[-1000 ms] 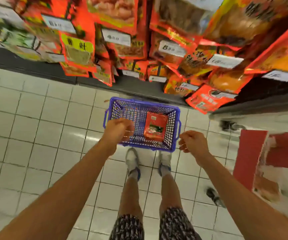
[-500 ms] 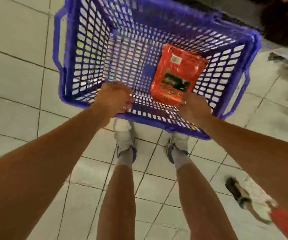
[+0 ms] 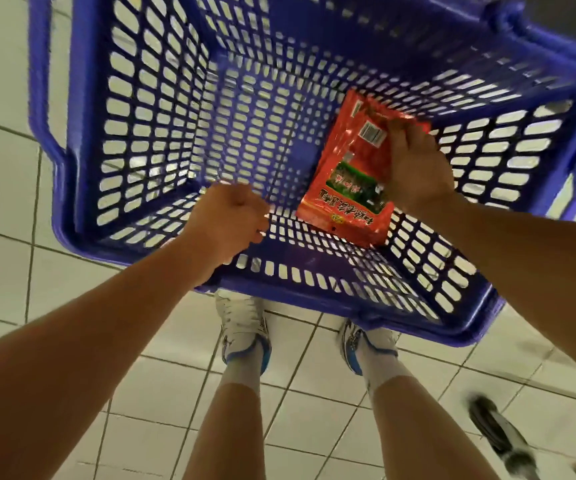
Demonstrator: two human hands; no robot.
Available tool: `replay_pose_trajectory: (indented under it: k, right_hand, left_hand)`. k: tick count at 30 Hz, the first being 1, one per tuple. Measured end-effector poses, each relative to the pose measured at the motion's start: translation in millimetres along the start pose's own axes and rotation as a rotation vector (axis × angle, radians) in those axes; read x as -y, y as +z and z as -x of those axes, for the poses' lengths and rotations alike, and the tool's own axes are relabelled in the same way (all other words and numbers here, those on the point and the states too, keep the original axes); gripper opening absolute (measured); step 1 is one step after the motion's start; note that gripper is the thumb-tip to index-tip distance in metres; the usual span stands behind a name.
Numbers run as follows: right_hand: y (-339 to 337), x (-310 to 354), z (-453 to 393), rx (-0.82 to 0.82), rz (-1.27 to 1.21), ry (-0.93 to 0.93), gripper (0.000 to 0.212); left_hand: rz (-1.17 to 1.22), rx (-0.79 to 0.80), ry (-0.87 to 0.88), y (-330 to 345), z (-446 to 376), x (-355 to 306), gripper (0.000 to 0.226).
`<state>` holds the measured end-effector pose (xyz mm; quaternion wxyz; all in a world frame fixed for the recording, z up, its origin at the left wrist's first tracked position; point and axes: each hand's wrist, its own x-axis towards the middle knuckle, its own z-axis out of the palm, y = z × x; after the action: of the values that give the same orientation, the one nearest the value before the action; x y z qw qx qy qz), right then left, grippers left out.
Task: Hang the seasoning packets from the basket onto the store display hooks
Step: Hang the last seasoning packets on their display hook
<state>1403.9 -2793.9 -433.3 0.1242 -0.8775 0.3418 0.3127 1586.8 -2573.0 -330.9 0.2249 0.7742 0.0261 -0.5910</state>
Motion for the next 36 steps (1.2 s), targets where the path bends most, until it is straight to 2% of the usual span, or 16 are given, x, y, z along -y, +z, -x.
replay_pose_trajectory:
  k: [3,6,9,12,14,16,18,19,21,23,25,27,29,31,34,36]
  right_hand:
    - [-13.8,-3.8,-6.3,0.06,-0.132,0.095,0.108]
    - [-15.7,0.1,-8.5,0.078,-0.01,0.116,0.109]
    - [-11.5,5.0,-3.1,-0.009,0.053,0.194,0.092]
    - [-17.4,8.7,7.8,0.018,-0.162,0.191,0.063]
    - [-31.0,13.3,22.4,-0.016,-0.341,0.062,0.037]
    - [-48.4,21.8,44.6,-0.116,-0.399,-0.154,0.022]
    - [-63.5,31.5,69.6,-0.283,-0.409,-0.419,0.012]
    - [-69.0,36.4,81.8,-0.346,-0.405,-0.551,0.012]
    - [-72.8,42.8,100.0,-0.342,-0.368,-0.754,0.016]
    - [-67.7,43.9,108.1,-0.232,-0.321,-0.819,0.023]
    - [-58.5,38.9,105.1,-0.096,-0.268,-0.747,0.038]
    - [-45.6,29.4,89.2,0.027,-0.14,-0.632,0.059]
    - [-29.2,17.9,63.6,0.109,0.087,-0.534,0.084]
    - [-12.9,4.5,31.4,0.115,0.306,-0.479,0.11]
    - [6.3,-12.2,-10.0,0.074,0.588,-0.55,0.126]
    - [14.5,-18.2,-27.1,0.076,0.645,-0.594,0.136]
  left_hand:
    - [-0.032,-0.003,-0.002,-1.9,5.7,-5.3,0.029]
    - [-0.026,0.001,-0.009,-2.1,5.0,-7.3,0.027]
    - [-0.018,-0.005,-0.007,-0.4,3.0,-5.1,0.021]
    - [0.0,-0.03,-0.024,4.1,3.7,-5.8,0.016]
    - [0.207,-0.022,-0.136,5.4,7.9,-12.9,0.016]
    - [0.445,0.031,-0.286,2.8,10.4,-20.5,0.032]
    - [0.61,0.172,-0.384,-1.7,11.9,-24.7,0.058]
    - [0.663,0.279,-0.373,-2.4,13.1,-24.9,0.064]
    - [0.737,0.379,-0.272,-0.3,18.3,-26.6,0.05]
    - [0.754,0.193,-0.208,2.3,16.3,-24.6,0.037]
    - [0.705,-0.061,-0.213,-0.1,14.2,-25.4,0.034]
    - [0.667,-0.159,-0.19,-6.9,6.6,-21.9,0.026]
    - [0.65,-0.175,-0.14,-13.7,-2.5,-15.2,0.025]
    - [0.604,-0.184,-0.095,-17.4,-10.4,-9.6,0.024]
    - [0.552,-0.182,-0.084,-17.1,-23.9,-2.2,0.024]
    - [0.57,-0.191,-0.096,-15.5,-32.5,2.7,0.024]
